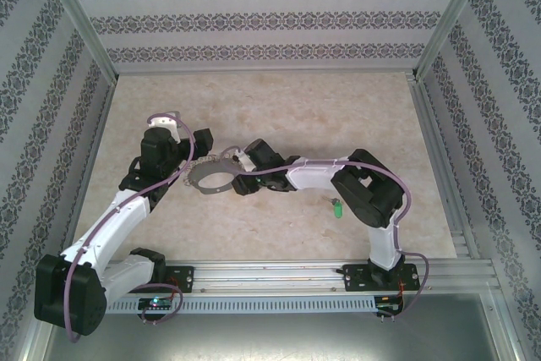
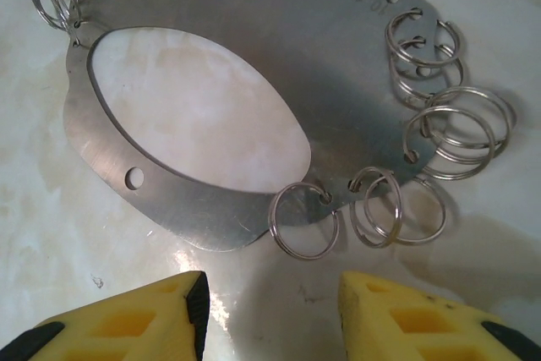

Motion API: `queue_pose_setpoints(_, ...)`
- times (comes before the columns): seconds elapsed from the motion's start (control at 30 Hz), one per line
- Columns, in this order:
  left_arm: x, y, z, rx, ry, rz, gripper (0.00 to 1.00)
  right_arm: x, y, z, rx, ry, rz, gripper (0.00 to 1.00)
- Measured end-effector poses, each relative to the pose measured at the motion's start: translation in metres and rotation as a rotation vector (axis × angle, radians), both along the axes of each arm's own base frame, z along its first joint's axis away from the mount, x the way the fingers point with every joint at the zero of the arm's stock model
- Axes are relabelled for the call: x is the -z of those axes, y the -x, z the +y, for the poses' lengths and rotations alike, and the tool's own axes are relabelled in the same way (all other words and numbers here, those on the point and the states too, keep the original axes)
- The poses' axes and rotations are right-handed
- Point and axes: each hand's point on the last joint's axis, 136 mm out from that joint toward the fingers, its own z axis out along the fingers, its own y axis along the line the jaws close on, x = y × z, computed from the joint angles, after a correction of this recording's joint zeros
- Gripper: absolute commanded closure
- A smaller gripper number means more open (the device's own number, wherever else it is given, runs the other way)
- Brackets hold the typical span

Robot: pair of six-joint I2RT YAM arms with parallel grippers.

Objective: Put the keys on the keyring

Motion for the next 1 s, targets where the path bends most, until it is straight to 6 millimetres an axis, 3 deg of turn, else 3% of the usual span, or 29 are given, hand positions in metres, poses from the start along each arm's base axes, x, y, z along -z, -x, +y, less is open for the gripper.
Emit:
queue_pose_setpoints(0.4,-0.001,0.000,-0.005,0.020,0.021,-0.001,0.00,0.000,-0.014,-0.002,-0.021,0.080,-0.067,0.59)
queue_pose_setpoints(1.0,0.001,0.001,-0.008,0.036,0.027,0.007,0.00,0.000,-0.006,-0.001,-0.049,0.118,-0.083,0.55)
